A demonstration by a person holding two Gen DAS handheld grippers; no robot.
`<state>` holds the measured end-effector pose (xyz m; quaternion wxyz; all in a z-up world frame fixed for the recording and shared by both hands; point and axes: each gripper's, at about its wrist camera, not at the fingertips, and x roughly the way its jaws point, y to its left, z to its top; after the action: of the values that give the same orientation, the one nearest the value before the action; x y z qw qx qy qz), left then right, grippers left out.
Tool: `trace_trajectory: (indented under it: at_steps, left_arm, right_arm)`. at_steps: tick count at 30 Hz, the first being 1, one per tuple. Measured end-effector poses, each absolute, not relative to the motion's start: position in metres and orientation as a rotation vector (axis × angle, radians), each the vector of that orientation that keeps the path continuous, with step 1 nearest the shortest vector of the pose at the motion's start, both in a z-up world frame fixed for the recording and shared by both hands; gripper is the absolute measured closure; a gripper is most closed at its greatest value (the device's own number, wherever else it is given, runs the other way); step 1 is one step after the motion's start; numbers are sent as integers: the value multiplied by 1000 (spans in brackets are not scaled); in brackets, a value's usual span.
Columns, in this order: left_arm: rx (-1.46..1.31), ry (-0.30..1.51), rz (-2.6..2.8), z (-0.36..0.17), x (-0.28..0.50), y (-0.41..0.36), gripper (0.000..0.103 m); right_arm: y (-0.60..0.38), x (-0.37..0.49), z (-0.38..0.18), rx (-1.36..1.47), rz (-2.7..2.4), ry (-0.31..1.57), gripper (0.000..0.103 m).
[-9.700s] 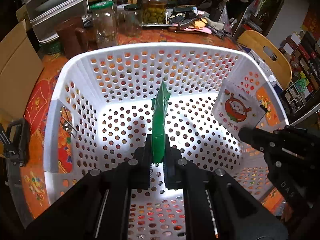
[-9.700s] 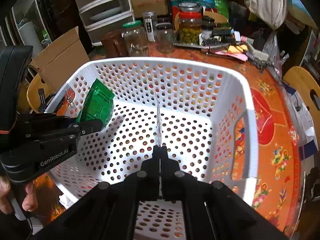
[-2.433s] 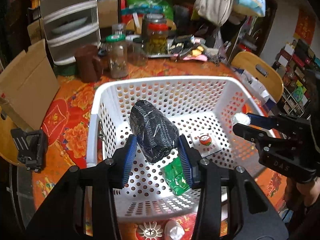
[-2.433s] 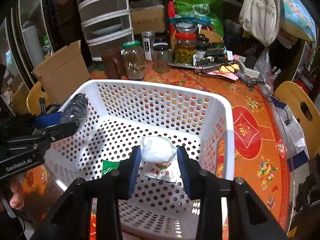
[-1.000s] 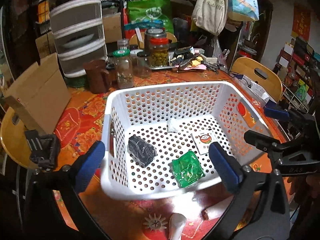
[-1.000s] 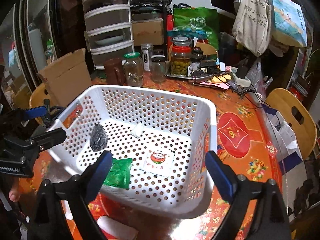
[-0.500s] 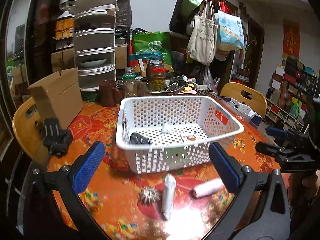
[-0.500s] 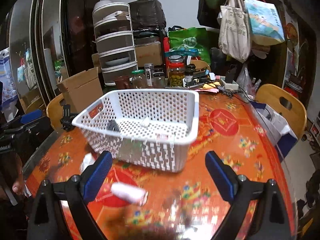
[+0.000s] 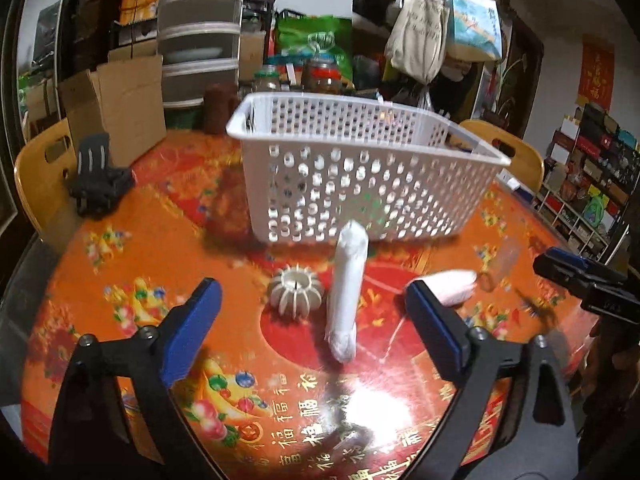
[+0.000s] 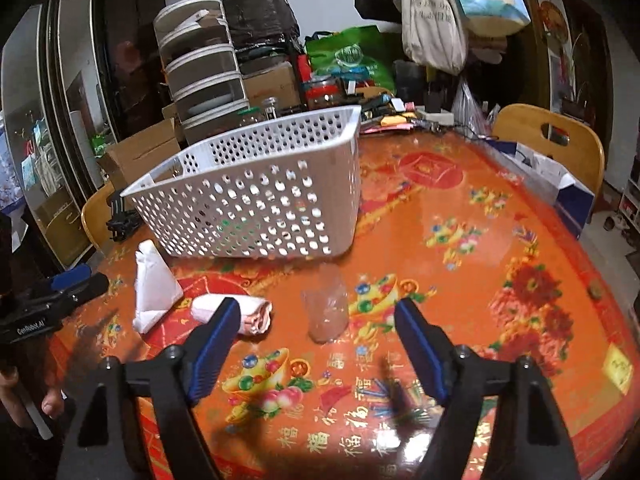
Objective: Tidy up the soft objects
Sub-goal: 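Withdraw both tools from the basket back toward the table, then close the left tool on the white paper tube while the right tool grasps the clear cup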
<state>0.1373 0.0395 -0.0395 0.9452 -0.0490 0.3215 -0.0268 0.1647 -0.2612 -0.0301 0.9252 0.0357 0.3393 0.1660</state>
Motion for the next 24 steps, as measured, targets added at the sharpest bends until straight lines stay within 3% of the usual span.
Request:
trace_trajectory:
  at_steps: [5, 7, 24]
  left_arm:
    - [-75, 697, -68, -61, 146, 29, 26]
    - [-67, 716, -75, -68, 150, 24, 36]
    - [-13, 799, -124, -86, 170, 6, 80]
  right_arm:
    - [-255, 173, -42, 71, 351, 722, 36]
    - [-251, 176, -46, 62, 350, 728, 38]
    - [-248, 184, -50, 64, 363, 727, 43]
